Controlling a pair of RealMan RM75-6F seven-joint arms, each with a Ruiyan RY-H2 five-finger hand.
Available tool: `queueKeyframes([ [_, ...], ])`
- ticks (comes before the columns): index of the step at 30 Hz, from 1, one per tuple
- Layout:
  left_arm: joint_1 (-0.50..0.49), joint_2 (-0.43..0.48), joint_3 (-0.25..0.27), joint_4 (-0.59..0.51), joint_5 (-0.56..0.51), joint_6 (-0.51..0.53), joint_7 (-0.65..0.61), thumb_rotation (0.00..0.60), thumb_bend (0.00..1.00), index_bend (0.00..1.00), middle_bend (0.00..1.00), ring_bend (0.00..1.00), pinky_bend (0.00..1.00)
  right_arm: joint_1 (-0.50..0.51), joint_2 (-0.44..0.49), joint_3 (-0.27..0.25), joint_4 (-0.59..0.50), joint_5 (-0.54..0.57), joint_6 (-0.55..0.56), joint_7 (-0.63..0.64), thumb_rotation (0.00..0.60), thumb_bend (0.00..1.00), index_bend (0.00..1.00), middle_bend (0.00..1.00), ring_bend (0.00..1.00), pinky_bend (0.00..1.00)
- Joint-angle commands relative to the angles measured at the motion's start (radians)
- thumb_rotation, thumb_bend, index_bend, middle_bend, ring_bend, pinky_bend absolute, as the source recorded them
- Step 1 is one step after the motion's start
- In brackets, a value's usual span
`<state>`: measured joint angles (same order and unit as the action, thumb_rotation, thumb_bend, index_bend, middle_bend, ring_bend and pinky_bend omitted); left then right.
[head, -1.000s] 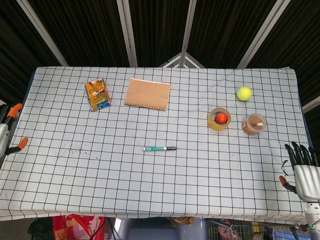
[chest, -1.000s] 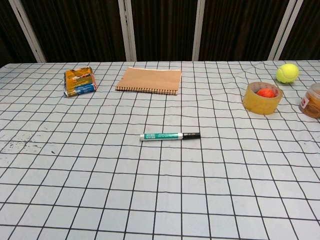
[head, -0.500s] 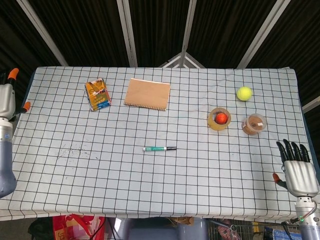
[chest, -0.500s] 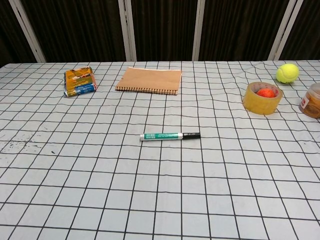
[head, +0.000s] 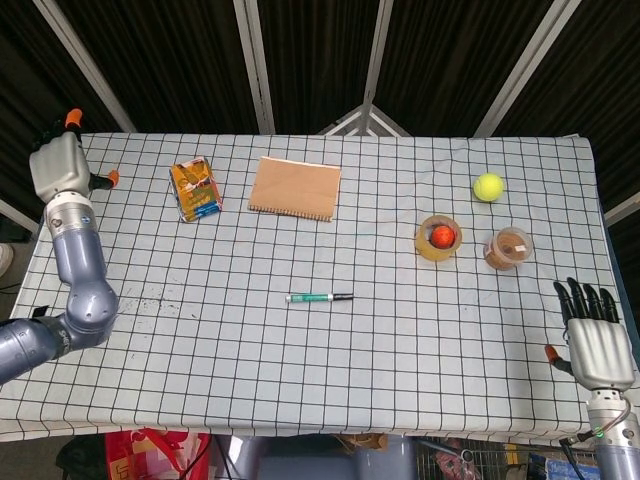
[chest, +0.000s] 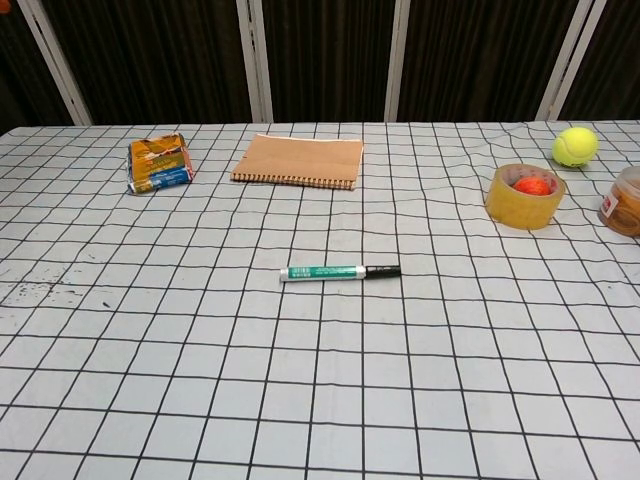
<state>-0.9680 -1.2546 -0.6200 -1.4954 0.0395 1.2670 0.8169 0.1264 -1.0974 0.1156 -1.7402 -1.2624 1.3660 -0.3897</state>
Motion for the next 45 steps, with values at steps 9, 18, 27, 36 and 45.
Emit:
queueKeyframes([
  [9, -0.357, -0.157, -0.16, -0.108, -0.281, 0.141, 0.297, 0.6, 0.4, 0.1, 0.02, 0.0, 0.03, 0.009, -0.019, -0.013, 0.043, 0.002, -0.015, 0.009, 0.6, 0.26, 0.07, 0.05, 0.0, 0.0],
  [18, -0.437, -0.218, -0.106, -0.156, -0.354, 0.133, 0.391, 0.6, 0.4, 0.13, 0.03, 0.0, 0.01, 0.006, -0.04, -0.021, 0.094, -0.007, -0.019, 0.062, 0.6, 0.26, 0.07, 0.05, 0.0, 0.0],
  [27, -0.462, -0.29, -0.067, -0.177, -0.367, 0.135, 0.366, 0.6, 0.4, 0.24, 0.02, 0.0, 0.01, 0.008, -0.074, -0.03, 0.141, -0.018, -0.027, 0.093, 0.6, 0.26, 0.07, 0.05, 0.0, 0.0],
  [36, -0.419, -0.311, -0.04, -0.21, -0.396, 0.101, 0.338, 0.6, 0.4, 0.29, 0.02, 0.0, 0.01, 0.008, -0.09, -0.034, 0.17, -0.022, -0.029, 0.111, 0.6, 0.26, 0.07, 0.05, 0.0, 0.0],
  [45, -0.393, -0.381, 0.069, -0.192, -0.291, 0.054, 0.291, 0.6, 0.4, 0.32, 0.02, 0.0, 0.01, 0.01, -0.112, -0.041, 0.202, -0.027, -0.04, 0.125, 0.6, 0.26, 0.07, 0.05, 0.0, 0.0],
])
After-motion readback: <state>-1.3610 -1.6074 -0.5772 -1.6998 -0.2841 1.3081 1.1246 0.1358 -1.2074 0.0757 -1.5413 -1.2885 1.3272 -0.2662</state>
